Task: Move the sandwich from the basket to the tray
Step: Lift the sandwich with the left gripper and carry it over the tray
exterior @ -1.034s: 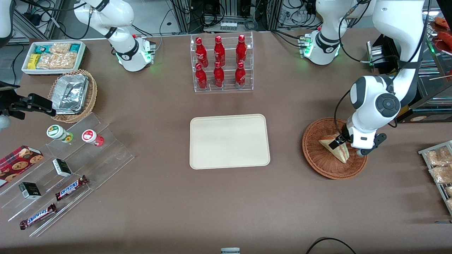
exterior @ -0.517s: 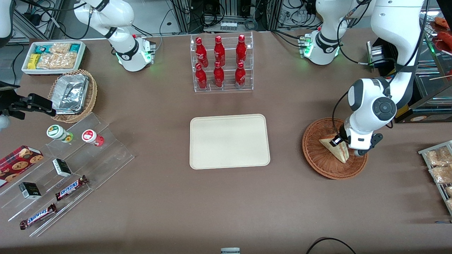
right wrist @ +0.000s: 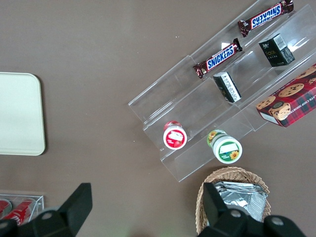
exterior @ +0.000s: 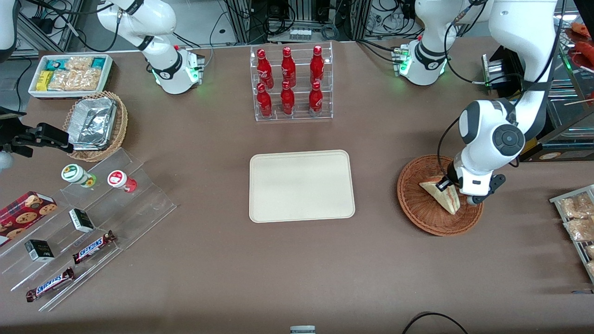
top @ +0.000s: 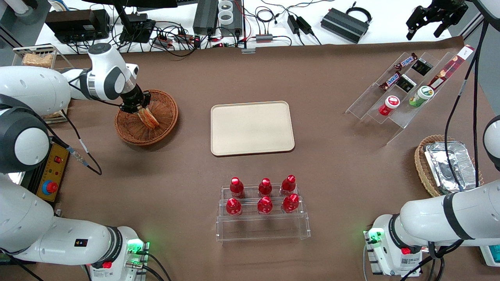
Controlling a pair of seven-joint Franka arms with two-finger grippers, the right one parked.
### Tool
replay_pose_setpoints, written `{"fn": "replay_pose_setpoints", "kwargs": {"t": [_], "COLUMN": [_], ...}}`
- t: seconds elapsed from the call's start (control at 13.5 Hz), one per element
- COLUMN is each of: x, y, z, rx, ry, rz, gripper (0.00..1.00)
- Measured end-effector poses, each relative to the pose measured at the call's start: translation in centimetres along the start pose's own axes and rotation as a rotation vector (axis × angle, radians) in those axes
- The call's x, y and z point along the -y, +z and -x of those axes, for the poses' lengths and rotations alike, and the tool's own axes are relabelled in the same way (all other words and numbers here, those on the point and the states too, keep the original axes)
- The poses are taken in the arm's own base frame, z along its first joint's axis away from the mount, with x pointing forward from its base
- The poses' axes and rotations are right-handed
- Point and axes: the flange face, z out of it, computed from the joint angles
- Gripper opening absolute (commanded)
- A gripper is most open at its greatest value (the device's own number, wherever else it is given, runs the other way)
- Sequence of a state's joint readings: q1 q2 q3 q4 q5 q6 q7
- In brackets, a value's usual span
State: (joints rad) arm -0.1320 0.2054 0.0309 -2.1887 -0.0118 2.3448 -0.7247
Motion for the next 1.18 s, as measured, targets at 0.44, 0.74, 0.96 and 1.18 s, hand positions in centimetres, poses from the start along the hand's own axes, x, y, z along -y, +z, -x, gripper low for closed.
{"fn": "replay_pose_setpoints", "kwargs": {"t": [0.44,0.74,0.96,1.18], "x": [-5.7,-10.9,-14.9,-18.8], "y": [-6.5,-7.2,-7.6,-6.9], "z": [3.6,9.6,14.7,19.2], "rx": [0.033,0.02,0.007,0.001], "ry": [0.167,0.314,0.446,0.549], "rz": [-0.032,-0.031,-0.025,-0.026], "gripper": [0.0,0.0,0.0,0.0]}}
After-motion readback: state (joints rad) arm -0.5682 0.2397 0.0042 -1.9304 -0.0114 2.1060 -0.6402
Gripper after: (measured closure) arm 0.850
